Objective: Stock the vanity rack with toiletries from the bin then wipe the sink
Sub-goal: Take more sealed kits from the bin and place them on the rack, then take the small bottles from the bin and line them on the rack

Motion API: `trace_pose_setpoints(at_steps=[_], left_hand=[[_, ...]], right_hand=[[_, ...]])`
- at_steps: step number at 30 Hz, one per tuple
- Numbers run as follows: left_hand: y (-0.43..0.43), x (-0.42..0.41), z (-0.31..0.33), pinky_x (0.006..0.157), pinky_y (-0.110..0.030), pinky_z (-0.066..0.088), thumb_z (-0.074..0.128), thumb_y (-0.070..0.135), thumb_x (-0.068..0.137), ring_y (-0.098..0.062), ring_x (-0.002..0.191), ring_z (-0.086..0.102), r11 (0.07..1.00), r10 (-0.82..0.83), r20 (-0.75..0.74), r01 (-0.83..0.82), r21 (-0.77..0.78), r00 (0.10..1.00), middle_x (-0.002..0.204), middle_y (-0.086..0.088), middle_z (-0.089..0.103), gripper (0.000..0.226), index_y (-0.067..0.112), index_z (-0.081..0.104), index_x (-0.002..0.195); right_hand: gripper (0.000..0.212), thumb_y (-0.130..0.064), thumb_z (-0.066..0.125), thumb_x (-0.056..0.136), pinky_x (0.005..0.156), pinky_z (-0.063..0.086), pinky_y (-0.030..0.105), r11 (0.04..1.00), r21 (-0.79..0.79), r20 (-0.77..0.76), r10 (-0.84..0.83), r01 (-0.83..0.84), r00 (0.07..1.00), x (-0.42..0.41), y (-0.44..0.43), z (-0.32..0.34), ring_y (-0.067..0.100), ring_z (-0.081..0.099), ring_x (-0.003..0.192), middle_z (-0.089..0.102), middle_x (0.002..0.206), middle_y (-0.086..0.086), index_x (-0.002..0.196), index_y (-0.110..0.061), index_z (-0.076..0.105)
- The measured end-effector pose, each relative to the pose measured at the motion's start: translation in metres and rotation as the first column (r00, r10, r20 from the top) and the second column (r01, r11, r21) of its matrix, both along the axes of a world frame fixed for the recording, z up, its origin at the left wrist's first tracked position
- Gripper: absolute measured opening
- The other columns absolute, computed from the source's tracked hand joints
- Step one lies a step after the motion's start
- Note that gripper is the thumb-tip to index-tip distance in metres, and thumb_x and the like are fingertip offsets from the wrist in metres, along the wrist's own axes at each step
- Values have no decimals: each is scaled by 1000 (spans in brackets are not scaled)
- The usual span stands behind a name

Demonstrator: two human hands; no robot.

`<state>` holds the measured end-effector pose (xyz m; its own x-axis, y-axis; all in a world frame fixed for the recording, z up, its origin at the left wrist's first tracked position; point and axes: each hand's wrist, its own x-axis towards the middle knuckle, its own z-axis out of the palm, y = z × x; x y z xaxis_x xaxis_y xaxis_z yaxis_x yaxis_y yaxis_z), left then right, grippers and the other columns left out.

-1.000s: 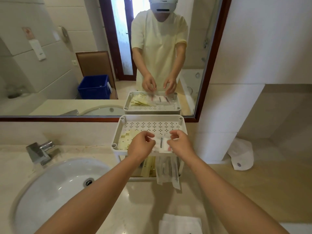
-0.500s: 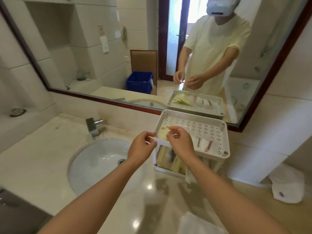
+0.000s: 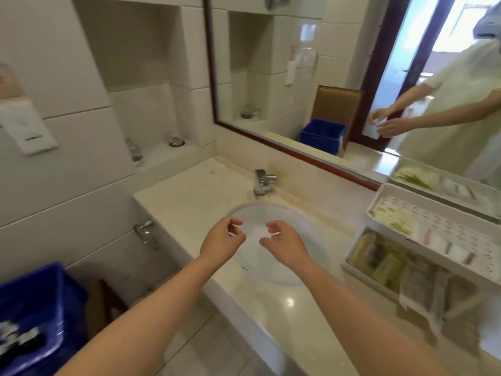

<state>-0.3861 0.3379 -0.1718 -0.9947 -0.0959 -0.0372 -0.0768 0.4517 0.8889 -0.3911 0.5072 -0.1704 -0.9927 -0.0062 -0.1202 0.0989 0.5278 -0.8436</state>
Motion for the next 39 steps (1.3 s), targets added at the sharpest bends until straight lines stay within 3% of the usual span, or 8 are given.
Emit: trace_pose_setpoints(at_steps=[5,11,14,18,24,28,34,39], left_hand=[[-103,45,-12,77,-33,50,66,15,81,-11,72,59,990,138,27,-138,-21,990,83,6,65,25,26,60,103],[-212,111,-23,88,-33,51,68,21,81,-11,89,63,948,313,56,-309,-72,948,92,4,67,29,22,61,109],[-259,144,-27,88,-34,51,67,25,82,-9,90,62,921,386,80,-379,-86,919,93,7,66,29,25,60,110],[-310,184,-31,89,-36,51,66,25,84,-8,89,62,870,492,85,-486,-83,866,89,8,66,28,25,59,111],[-364,230,-41,80,-38,55,64,23,87,-13,84,65,783,621,131,-619,-61,773,89,7,65,26,26,57,112],[-400,246,-49,83,-40,54,64,22,87,-15,87,65,724,686,162,-688,-55,709,87,7,64,26,24,56,112],[-457,250,-62,72,-27,50,64,19,87,-9,79,62,645,758,177,-761,-61,628,89,8,64,27,23,57,113],[-502,248,-72,71,-26,50,66,18,87,-10,79,62,606,783,225,-793,-64,580,90,6,63,27,22,57,112]], right_hand=[[44,-20,67,82,82,40,22,984,19,-5,177,-177,984,22,-98,-7,9,54,100,57,119,-5,125,-21,56],[45,-16,67,82,91,45,25,924,74,-42,380,-376,924,53,-214,-13,17,60,106,62,124,2,126,-13,59],[47,-14,67,84,87,40,16,880,54,-11,473,-471,881,72,-269,-15,17,59,110,59,126,2,130,-10,56],[48,-20,69,82,95,47,28,818,62,-11,574,-572,819,93,-331,-23,14,60,104,60,127,0,129,-16,57],[45,-19,67,84,90,46,26,709,87,-7,703,-700,711,114,-406,-28,15,59,110,59,127,0,128,-16,56],[45,-20,65,86,90,48,27,655,80,12,753,-751,658,116,-452,-36,12,57,110,58,127,-3,130,-19,54],[46,-19,68,86,90,49,26,572,73,57,815,-817,576,108,-526,-51,10,56,106,57,123,-6,130,-23,53],[45,-18,68,85,92,50,32,506,72,105,853,-859,511,95,-582,-60,13,58,106,57,122,-5,128,-21,54]])
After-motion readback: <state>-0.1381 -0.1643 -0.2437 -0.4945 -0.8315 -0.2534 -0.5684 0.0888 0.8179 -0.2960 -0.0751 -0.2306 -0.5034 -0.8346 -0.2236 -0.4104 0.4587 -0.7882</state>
